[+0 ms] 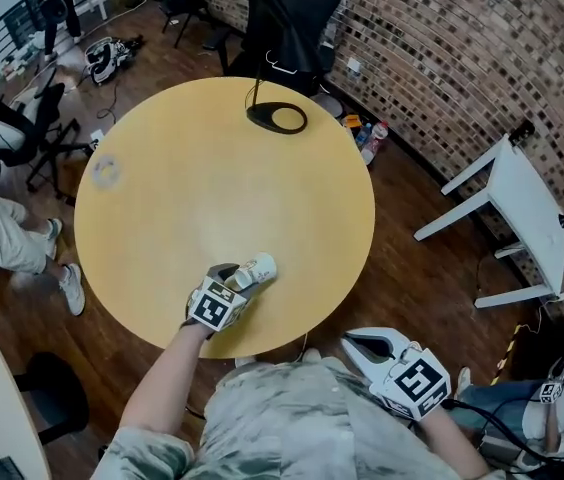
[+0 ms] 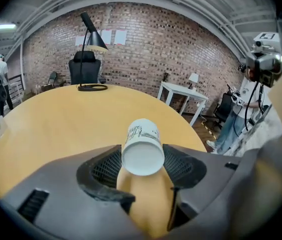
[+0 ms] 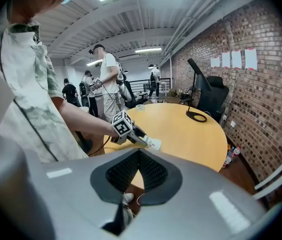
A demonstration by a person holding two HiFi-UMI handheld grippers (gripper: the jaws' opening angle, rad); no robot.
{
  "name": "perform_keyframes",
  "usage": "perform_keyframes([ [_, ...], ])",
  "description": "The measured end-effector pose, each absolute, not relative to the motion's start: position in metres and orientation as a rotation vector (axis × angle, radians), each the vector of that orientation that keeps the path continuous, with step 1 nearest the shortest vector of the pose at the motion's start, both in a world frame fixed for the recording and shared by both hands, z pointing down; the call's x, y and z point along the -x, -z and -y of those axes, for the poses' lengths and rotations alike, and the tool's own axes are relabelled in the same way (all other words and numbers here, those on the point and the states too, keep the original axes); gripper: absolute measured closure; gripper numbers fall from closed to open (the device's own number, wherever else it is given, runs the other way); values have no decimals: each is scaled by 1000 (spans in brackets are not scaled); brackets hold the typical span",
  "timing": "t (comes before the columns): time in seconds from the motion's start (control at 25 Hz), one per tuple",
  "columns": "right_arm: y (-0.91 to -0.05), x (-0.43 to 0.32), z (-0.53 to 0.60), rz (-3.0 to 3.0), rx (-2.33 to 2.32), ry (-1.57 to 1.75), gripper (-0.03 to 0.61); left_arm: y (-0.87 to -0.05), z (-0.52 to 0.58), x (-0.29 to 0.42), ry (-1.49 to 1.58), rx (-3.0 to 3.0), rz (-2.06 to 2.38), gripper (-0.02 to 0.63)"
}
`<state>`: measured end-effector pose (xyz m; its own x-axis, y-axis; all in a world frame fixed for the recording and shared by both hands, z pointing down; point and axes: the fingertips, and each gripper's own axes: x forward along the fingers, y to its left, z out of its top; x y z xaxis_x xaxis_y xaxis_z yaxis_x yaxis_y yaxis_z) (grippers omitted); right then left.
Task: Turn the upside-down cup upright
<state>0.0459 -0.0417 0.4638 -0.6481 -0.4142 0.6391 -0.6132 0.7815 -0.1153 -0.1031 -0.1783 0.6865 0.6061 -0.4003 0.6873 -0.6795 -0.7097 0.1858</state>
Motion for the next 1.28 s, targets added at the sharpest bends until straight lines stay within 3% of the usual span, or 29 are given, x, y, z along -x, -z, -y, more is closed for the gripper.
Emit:
perform_keyframes([
  [0.48,-465,-43,37,2345,-780,-456,577,-720,172,122,-1162,-2381,763,351],
  [1.28,-470,-53,33,2351,-807,-478,577,-735,167,129,-1249,-2352,718,337],
])
